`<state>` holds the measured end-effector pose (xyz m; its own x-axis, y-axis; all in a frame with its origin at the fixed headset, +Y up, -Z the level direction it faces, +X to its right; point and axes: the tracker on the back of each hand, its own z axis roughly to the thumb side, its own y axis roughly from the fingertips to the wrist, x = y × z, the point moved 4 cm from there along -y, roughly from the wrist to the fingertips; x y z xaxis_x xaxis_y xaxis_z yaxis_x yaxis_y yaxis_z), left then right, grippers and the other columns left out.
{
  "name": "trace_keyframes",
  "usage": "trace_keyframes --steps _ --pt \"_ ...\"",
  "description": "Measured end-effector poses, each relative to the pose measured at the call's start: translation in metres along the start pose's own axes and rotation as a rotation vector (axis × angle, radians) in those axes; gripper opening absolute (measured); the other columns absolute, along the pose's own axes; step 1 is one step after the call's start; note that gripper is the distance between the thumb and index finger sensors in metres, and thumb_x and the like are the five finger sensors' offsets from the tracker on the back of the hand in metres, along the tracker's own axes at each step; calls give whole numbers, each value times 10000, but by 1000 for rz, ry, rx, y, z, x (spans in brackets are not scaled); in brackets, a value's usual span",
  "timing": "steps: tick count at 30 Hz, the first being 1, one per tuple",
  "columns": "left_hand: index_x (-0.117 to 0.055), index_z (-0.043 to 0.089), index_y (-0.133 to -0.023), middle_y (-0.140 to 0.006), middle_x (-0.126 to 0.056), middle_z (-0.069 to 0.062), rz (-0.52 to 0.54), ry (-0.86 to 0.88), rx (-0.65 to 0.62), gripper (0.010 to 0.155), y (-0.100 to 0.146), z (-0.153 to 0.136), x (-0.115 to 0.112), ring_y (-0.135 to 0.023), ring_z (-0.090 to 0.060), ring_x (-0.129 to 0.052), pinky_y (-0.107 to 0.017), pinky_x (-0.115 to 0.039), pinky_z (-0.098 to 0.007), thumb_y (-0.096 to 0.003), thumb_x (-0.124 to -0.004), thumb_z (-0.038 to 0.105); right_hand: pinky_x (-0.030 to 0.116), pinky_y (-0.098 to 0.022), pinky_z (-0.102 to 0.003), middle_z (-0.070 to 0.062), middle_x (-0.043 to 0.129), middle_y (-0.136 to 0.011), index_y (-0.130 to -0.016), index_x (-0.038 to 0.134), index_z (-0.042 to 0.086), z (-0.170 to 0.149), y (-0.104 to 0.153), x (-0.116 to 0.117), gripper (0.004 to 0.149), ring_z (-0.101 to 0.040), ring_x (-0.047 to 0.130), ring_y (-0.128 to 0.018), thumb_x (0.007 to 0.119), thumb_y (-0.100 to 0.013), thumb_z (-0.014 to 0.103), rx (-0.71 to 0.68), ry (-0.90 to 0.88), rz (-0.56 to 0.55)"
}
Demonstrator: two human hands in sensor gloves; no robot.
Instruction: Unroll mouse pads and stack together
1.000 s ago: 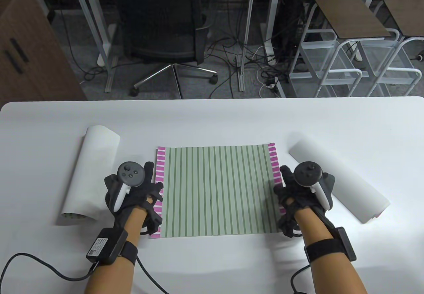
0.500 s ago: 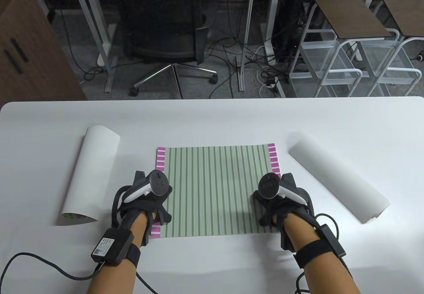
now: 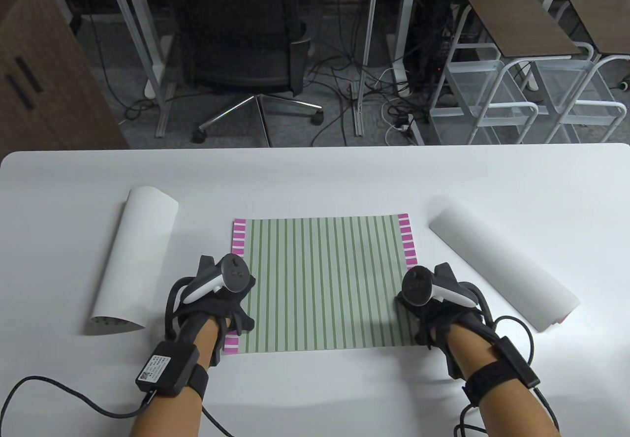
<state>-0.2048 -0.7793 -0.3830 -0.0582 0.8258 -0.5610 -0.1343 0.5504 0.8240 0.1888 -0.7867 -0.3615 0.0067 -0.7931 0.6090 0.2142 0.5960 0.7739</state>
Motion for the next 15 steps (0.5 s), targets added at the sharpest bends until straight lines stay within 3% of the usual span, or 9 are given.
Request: trace_keyframes --steps 4,6,10,15 --pt "-464 361 -1105 -1183 -338 -14 101 -44 -2 915 14 3 19 -1131 -398 -498 -744 -497 -649 -367 -970 554 453 -683 -662 -98 338 -1059 -1010 433 270 -1 8 -17 875 -484 480 -995 984 -331 299 -37 -72 -61" --pt "-469 353 -1105 -1178 -372 -22 220 67 -51 912 26 3 40 -1116 -388 -547 -736 -525 -638 -367 -965 555 471 -675 -661 -112 377 -1052 -1009 450 265 -5 19 -41 859 -483 520 -982 980 -334 298 -57 -174 -175" --pt "-475 332 -1111 -1173 -394 -46 432 510 -325 874 57 4 79 -1103 -397 -568 -720 -537 -649 -400 -932 558 466 -674 -663 -121 378 -1049 -1012 435 262 -37 46 -96 857 -489 517 -979 967 -342 318 0 -326 -427" --pt "-403 332 -1130 -1187 -332 -45 487 934 -603 844 75 6 94 -1142 -410 -472 -730 -491 -666 -458 -846 587 443 -677 -666 -123 346 -1050 -1014 399 264 -84 60 -124 878 -498 480 -981 962 -344 346 120 -446 -603"
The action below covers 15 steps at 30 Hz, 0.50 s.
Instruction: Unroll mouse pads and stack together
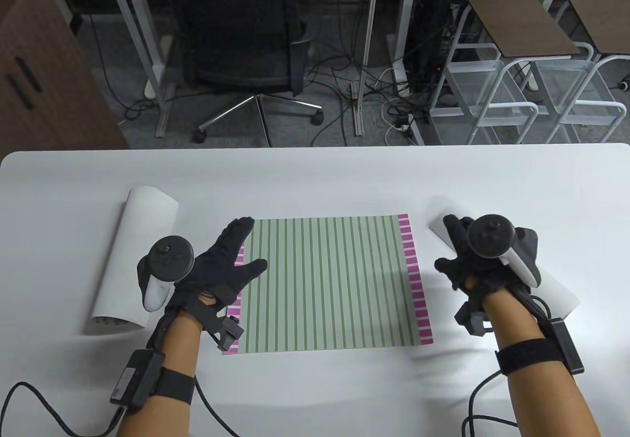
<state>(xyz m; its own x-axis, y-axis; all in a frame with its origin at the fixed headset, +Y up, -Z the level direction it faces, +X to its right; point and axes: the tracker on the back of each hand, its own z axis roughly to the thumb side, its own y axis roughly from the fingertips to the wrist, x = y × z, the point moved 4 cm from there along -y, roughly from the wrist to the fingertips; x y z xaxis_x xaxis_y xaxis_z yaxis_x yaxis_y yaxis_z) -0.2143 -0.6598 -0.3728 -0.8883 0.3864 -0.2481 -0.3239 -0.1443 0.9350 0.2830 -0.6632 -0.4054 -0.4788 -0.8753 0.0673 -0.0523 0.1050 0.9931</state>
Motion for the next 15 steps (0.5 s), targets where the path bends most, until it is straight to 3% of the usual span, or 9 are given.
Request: trace_keyframes --steps 2,7,15 --pt "-346 345 -1137 -1196 -270 -35 -36 126 -49 865 1 5 -2 -1164 -413 -382 -753 -417 -668 -467 -826 608 423 -680 -670 -121 322 -1052 -1015 376 270 -16 -4 -8 894 -503 448 -988 962 -345 360 56 -8 -37" --pt "-245 366 -1148 -1207 -141 -11 -131 140 -100 942 1 10 -9 -1183 -400 -169 -732 -194 -691 -454 -756 746 360 -691 -674 -113 249 -1056 -1016 316 285 -58 -15 -5 949 -510 350 -1003 965 -336 412 188 10 -37" --pt "-189 373 -1146 -1197 -57 -3 -207 78 -70 1004 -1 5 -19 -1173 -396 -77 -701 -106 -705 -431 -755 795 288 -698 -672 -108 186 -1054 -1012 253 298 -117 -30 21 1013 -509 268 -1011 960 -314 497 398 75 17"
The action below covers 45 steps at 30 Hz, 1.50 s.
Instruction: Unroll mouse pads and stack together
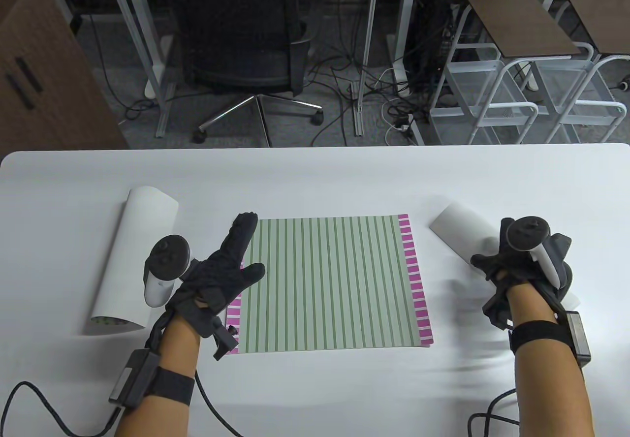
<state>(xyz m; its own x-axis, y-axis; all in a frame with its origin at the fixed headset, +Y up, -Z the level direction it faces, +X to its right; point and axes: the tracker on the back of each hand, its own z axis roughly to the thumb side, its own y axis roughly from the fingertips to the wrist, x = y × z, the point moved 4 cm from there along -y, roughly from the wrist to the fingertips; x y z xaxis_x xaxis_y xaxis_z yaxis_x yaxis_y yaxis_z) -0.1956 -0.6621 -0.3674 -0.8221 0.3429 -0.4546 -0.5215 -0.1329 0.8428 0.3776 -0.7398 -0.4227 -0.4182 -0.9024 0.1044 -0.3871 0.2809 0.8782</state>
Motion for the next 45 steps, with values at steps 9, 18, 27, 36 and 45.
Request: trace_keyframes --steps 9,18,27,36,45 --pt "-188 369 -1145 -1197 -58 -9 -16 -23 36 1006 -3 -9 -3 -1173 -397 -75 -697 -104 -711 -432 -757 794 290 -694 -687 -92 271 -1050 -1002 248 320 -9 -16 26 996 -486 347 -1013 975 -328 414 95 204 10" --pt "-203 370 -1148 -1199 -70 -10 -4 -27 53 999 -1 -14 -1 -1174 -405 -96 -696 -119 -718 -433 -762 787 538 -651 -634 -68 559 -960 -988 421 279 3 -12 19 799 -440 689 -879 921 -365 315 84 273 -138" --pt "-201 368 -1148 -1199 -67 -12 -7 -15 60 998 -1 -17 -1 -1174 -407 -94 -695 -119 -720 -436 -763 785 594 -621 -624 -69 622 -922 -988 444 267 25 9 -10 774 -417 764 -828 909 -370 302 -2 49 -149" --pt "-216 359 -1151 -1201 -85 -19 5 -9 57 975 -2 -18 -2 -1175 -411 -120 -700 -137 -721 -452 -764 760 611 -607 -620 -79 630 -916 -994 439 255 84 57 -38 783 -418 779 -814 911 -371 312 -258 -238 -148" --pt "-315 319 -1152 -1204 -238 -42 56 -18 116 916 -7 -31 -12 -1176 -408 -260 -717 -225 -709 -470 -788 706 604 -607 -628 -91 620 -924 -1002 428 244 142 100 -17 795 -430 767 -821 914 -377 316 -454 -519 -6"
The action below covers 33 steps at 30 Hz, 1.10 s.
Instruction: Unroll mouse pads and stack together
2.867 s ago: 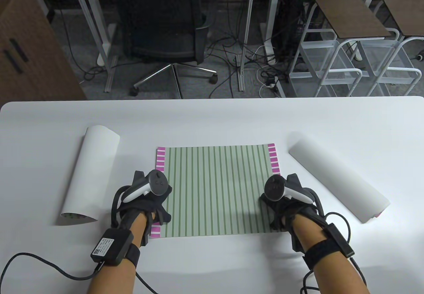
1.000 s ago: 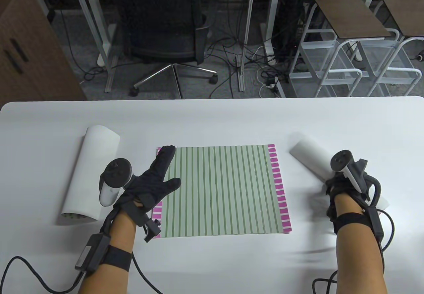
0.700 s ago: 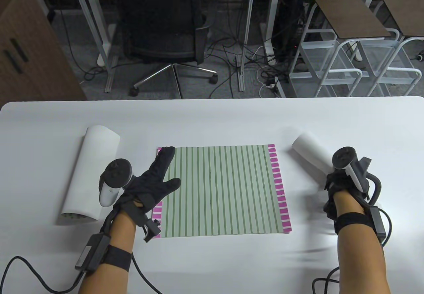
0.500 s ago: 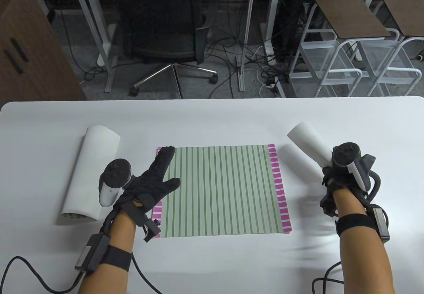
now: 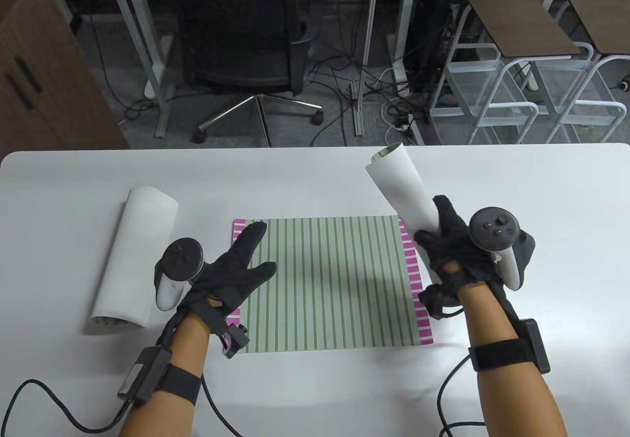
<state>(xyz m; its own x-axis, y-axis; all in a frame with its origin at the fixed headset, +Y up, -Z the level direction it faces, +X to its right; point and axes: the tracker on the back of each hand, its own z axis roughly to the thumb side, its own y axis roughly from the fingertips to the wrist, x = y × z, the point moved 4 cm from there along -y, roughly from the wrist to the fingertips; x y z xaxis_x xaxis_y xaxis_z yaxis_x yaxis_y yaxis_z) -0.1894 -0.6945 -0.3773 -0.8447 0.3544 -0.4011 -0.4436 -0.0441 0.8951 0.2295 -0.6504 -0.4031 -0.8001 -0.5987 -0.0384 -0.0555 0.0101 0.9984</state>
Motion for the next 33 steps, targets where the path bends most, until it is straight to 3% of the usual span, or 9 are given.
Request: trace_keyframes --steps 5,10,19,22,26,33 --pt "-387 291 -1142 -1185 -367 -53 19 74 57 861 -4 -9 -13 -1160 -409 -380 -727 -295 -696 -482 -809 648 604 -604 -629 -97 613 -925 -1005 416 236 9 8 38 802 -433 764 -822 911 -380 321 -29 -133 102" --pt "-444 277 -1129 -1163 -460 -50 -10 137 97 811 -8 -16 -31 -1142 -403 -471 -729 -364 -685 -492 -817 611 607 -602 -627 -98 602 -930 -1013 383 231 8 13 81 820 -432 761 -824 904 -388 331 -45 -267 322" --pt "-292 266 -1145 -1181 -380 -73 -252 214 149 904 -17 -14 -85 -1150 -428 -414 -723 -358 -699 -499 -791 656 590 -608 -629 -130 522 -956 -1024 267 214 23 32 149 845 -454 713 -844 851 -432 362 -16 -663 718" --pt "-271 275 -1141 -1173 -412 -74 -270 278 119 855 -18 -9 -93 -1146 -415 -451 -726 -395 -687 -519 -748 617 564 -625 -626 -158 413 -983 -1021 133 200 33 40 161 864 -470 643 -877 773 -486 426 -51 -668 861" --pt "-288 247 -1128 -1137 -503 -73 -242 415 148 804 -18 -12 -95 -1121 -406 -545 -715 -506 -667 -537 -749 537 596 -600 -619 -141 476 -962 -1029 186 198 33 40 158 866 -462 691 -843 781 -469 483 -25 -553 756" --pt "-333 240 -1111 -1065 -583 -68 -147 468 210 740 -17 -16 -89 -991 -399 -758 -667 -667 -591 -544 -769 430 616 -582 -615 -158 516 -944 -1036 295 193 32 37 149 842 -460 720 -816 803 -443 510 -17 -342 621"
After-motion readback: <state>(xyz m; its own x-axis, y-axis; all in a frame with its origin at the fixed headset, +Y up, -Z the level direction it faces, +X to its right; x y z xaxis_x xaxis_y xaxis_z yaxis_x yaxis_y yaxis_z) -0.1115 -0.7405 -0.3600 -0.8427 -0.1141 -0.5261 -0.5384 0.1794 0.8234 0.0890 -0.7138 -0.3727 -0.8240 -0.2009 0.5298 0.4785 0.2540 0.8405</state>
